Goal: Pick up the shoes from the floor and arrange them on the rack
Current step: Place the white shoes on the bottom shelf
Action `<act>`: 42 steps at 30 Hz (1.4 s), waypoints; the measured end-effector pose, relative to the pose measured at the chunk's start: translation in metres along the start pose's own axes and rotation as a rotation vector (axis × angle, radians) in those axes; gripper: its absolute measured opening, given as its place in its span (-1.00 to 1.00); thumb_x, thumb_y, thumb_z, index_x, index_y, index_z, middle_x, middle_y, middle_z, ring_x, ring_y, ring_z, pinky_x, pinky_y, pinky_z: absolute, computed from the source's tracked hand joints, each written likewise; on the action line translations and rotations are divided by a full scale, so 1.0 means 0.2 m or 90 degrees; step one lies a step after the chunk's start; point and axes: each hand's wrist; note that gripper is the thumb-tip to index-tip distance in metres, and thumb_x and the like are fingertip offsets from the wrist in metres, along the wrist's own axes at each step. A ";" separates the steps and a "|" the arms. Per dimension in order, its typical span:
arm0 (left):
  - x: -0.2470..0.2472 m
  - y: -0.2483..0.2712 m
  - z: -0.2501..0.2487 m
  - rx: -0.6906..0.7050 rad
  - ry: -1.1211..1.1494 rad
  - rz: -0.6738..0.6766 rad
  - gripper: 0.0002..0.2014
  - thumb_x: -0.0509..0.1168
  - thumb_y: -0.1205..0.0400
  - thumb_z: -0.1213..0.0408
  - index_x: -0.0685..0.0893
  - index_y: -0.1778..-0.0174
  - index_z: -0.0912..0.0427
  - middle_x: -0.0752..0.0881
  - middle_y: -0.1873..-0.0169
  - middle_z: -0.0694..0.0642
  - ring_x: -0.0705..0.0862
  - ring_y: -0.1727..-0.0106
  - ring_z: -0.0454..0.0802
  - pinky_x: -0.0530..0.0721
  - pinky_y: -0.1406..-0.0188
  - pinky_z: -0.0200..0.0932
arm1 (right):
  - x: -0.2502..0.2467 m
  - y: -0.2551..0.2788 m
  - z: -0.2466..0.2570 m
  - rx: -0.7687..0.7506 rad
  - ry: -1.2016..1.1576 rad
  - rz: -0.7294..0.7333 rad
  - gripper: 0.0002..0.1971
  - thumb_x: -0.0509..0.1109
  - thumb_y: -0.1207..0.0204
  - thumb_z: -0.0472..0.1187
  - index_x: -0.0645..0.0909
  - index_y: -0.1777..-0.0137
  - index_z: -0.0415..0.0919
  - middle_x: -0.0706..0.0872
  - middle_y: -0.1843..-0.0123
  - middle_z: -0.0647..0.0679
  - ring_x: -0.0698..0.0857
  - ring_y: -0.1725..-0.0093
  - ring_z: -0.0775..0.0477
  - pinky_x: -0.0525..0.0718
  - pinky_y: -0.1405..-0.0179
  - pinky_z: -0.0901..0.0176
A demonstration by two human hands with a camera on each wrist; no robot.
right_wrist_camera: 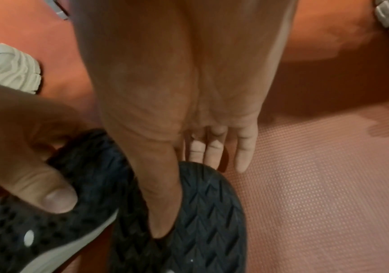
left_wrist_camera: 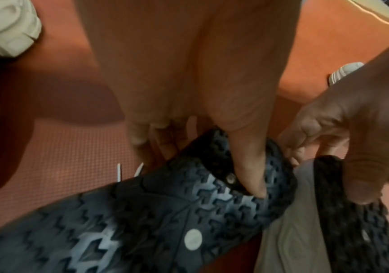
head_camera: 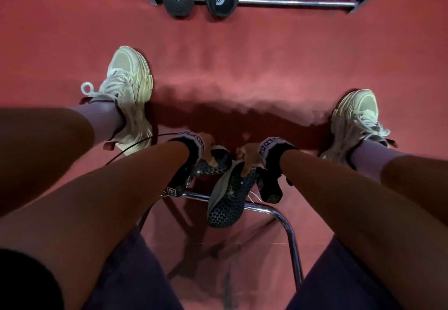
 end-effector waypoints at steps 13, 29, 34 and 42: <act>-0.57 0.10 -0.09 0.037 0.087 -0.253 -0.48 0.47 -0.39 -0.06 0.61 -0.29 -0.09 0.75 -0.14 0.09 0.72 -0.09 0.13 0.67 -0.19 -0.03 | -0.63 0.39 -0.14 0.057 -0.194 -0.189 -0.45 0.67 0.01 0.26 0.82 0.16 -0.15 0.83 0.25 -0.15 0.78 0.26 -0.24 0.76 0.19 -0.05; -0.70 -0.02 -0.12 -0.070 0.072 -0.349 -0.47 0.43 -0.53 0.08 0.50 -0.38 0.20 0.61 -0.26 0.27 0.65 -0.21 0.28 0.66 -0.13 0.06 | -0.77 0.43 -0.07 0.118 -0.662 -0.395 -0.71 0.41 -0.42 0.03 0.65 -0.10 -0.04 0.84 0.11 -0.06 0.83 0.11 -0.08 0.77 0.00 -0.05; -0.64 -0.04 -0.05 -0.084 0.120 -0.372 -0.59 0.43 -0.51 0.14 0.56 -0.23 0.19 0.66 -0.15 0.26 0.72 -0.04 0.25 0.72 0.05 -0.01 | -0.68 0.33 -0.11 0.038 -0.700 -0.397 -0.25 0.63 -0.27 0.08 0.42 -0.42 -0.08 0.72 -0.08 -0.13 0.78 0.10 -0.14 0.80 0.12 -0.04; -0.51 -0.16 0.02 -0.096 0.121 -0.276 -0.27 0.36 -0.16 -0.28 0.52 -0.19 0.05 0.71 -0.03 0.12 0.71 0.01 0.23 0.71 -0.08 0.12 | -0.56 0.35 -0.10 0.095 -0.417 -0.376 -0.51 0.36 -0.63 -0.15 0.43 -0.49 -0.35 0.53 -0.47 -0.28 0.58 -0.22 -0.14 0.58 0.10 0.21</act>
Point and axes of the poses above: each hand's wrist, its own y-axis away from the middle knuckle, its own x-axis out of the palm, z = x × y
